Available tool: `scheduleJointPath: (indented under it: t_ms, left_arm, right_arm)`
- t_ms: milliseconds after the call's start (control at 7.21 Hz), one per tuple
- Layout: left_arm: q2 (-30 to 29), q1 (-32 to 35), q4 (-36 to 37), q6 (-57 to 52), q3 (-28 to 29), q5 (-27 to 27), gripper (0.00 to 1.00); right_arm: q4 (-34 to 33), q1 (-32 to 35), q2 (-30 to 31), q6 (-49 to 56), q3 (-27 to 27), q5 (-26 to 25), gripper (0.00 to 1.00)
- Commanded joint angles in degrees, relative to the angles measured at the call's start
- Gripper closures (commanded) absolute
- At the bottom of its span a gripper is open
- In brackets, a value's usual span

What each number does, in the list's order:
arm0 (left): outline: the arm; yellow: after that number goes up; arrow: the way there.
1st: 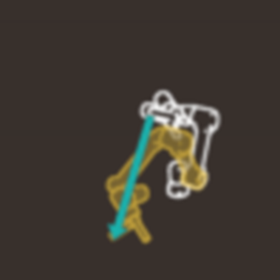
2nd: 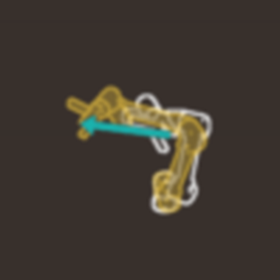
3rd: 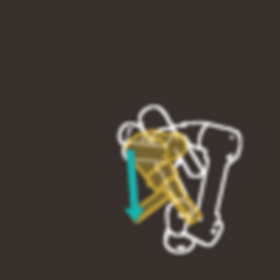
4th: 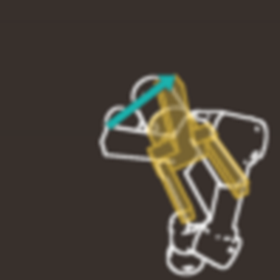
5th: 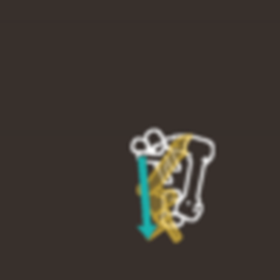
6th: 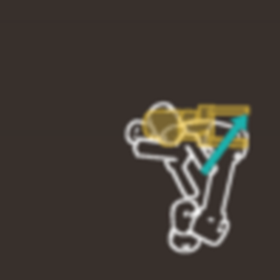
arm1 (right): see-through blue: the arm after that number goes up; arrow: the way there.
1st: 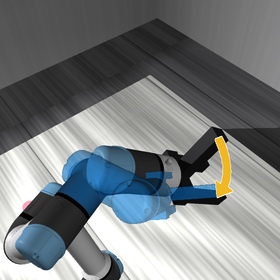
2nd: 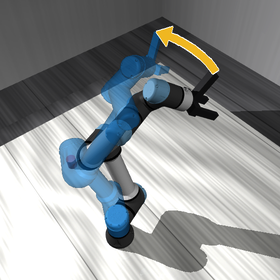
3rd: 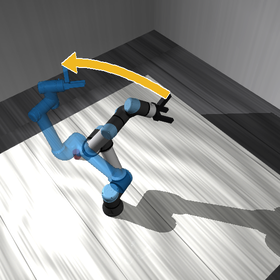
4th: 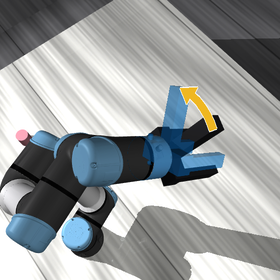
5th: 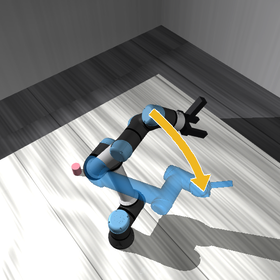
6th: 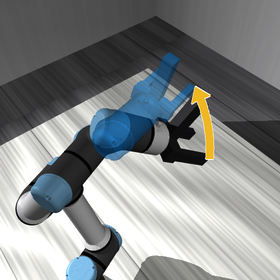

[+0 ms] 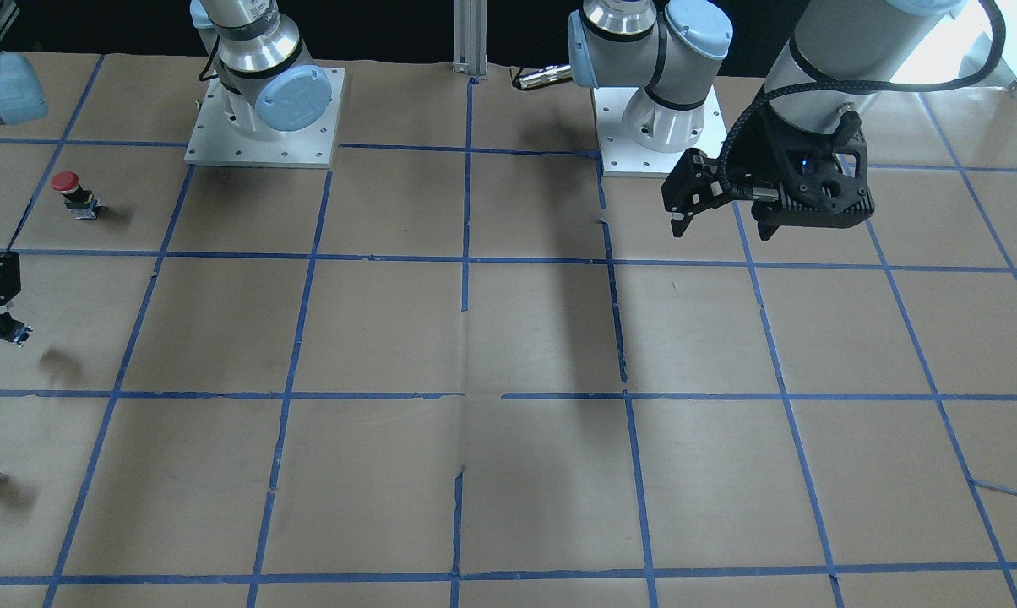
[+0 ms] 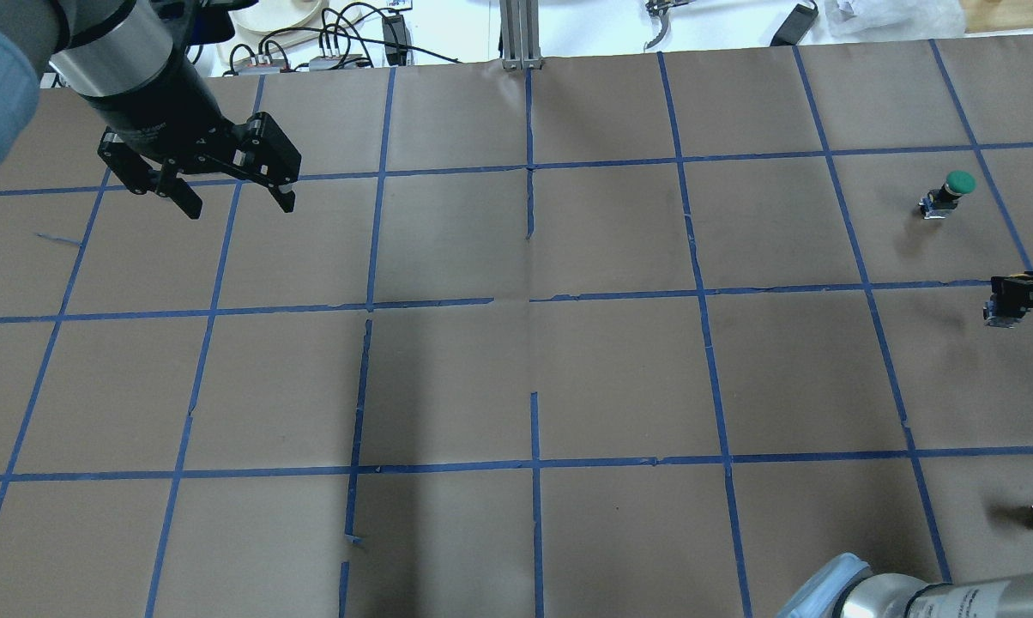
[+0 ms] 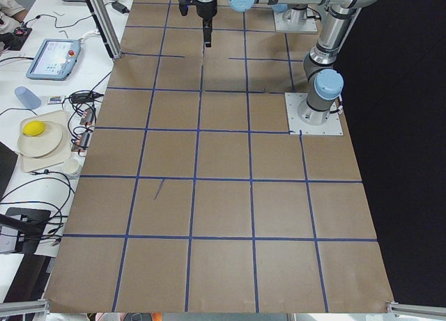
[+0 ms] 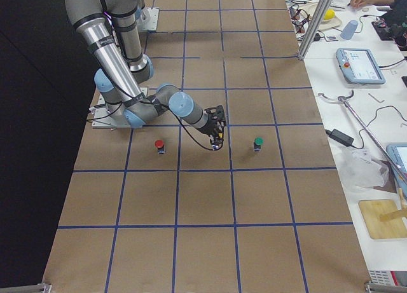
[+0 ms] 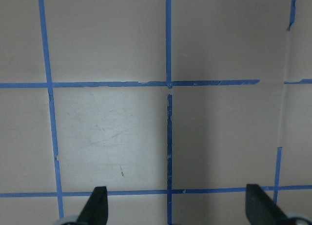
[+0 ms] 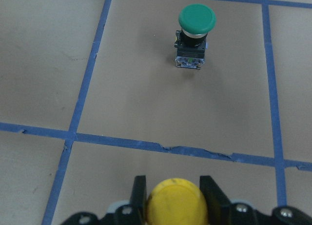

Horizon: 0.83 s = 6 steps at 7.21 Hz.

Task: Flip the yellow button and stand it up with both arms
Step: 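Lower the yellow button upright onto the table and open the right gripper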

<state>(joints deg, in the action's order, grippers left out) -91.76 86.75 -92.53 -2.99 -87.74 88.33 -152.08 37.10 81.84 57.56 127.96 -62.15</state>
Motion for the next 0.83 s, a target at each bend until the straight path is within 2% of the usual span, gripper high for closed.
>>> scheduleJointPath:
  t_ms: [0,555,693]
  left_arm:
    - [0.0,-0.01,0.07,0.0,0.02,0.0,0.0]
    - [-0.44,-0.01,0.07,0.0,0.11,-0.09,0.0]
    - [-0.44,-0.01,0.07,0.0,0.02,0.0,0.0]
  right_arm:
    - [-0.23,-0.27,-1.67,5.43,0.79,2.28,0.95]
    - [0.47,-0.27,-2.91,6.42,1.41,1.95,0.91]
    - [-0.14,-0.45,-2.91,6.42,2.72,2.12,0.81]
